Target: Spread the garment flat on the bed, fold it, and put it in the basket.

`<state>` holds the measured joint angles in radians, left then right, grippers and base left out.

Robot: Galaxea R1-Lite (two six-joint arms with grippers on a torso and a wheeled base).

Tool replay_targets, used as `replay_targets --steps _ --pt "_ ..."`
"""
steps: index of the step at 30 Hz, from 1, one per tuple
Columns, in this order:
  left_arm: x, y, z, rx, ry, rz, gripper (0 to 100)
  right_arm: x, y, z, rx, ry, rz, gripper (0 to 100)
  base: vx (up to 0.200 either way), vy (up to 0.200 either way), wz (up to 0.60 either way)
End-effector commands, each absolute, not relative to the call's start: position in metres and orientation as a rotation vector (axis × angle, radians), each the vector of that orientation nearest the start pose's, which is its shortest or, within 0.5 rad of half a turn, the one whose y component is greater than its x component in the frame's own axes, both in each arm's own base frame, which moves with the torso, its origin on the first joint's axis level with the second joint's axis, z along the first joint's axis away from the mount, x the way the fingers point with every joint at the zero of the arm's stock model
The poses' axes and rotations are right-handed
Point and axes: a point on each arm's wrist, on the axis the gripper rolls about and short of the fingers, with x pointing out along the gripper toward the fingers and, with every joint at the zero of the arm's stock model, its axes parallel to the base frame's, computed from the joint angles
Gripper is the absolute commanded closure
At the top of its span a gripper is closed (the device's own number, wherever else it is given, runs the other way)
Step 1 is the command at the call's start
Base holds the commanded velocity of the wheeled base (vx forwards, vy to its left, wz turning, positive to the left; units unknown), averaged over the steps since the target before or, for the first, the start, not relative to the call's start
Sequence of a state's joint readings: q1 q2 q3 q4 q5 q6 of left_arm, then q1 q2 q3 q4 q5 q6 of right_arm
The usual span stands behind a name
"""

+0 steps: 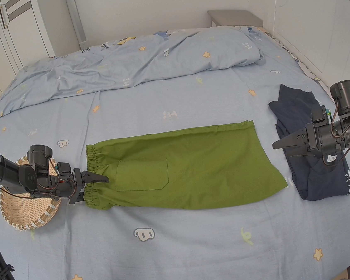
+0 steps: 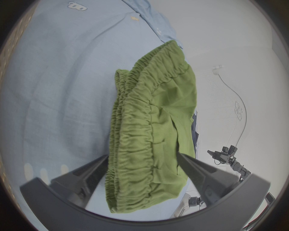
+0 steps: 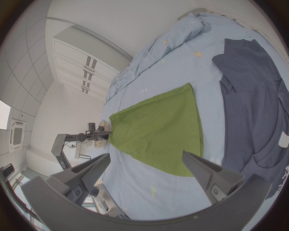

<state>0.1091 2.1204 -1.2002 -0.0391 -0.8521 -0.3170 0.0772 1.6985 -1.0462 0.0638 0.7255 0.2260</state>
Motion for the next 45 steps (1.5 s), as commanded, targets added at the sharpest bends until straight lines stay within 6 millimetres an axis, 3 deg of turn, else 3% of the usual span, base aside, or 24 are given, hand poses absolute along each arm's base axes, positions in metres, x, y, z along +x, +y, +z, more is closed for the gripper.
replay_targets --steps 1,10,16,18,28,45 --pt "0.388 0.03 0.083 -0.712 0.915 -0.553 100 0.295 0.037 0.186 0.442 0.789 0.684 0 0.0 0.0 0.0" --pt "0.384 0.04 0.089 -0.723 0.897 -0.54 100 0.298 0.036 0.184 0.443 0.792 0.681 0 0.0 0.0 0.0" --pt "0.371 0.039 0.112 -0.707 0.866 -0.551 100 0.313 0.031 0.166 0.458 0.838 0.646 0 0.0 0.0 0.0" --pt "0.367 0.039 0.121 -0.703 0.863 -0.553 100 0.322 0.031 0.152 0.462 0.876 0.638 0 0.0 0.0 0.0" --pt "0.367 0.038 0.123 -0.698 0.859 -0.556 100 0.346 0.032 0.104 0.463 0.988 0.631 0 0.0 0.0 0.0" --pt "0.367 0.037 0.123 -0.696 0.859 -0.561 100 0.361 0.039 0.076 0.488 1.059 0.64 0 0.0 0.0 0.0"
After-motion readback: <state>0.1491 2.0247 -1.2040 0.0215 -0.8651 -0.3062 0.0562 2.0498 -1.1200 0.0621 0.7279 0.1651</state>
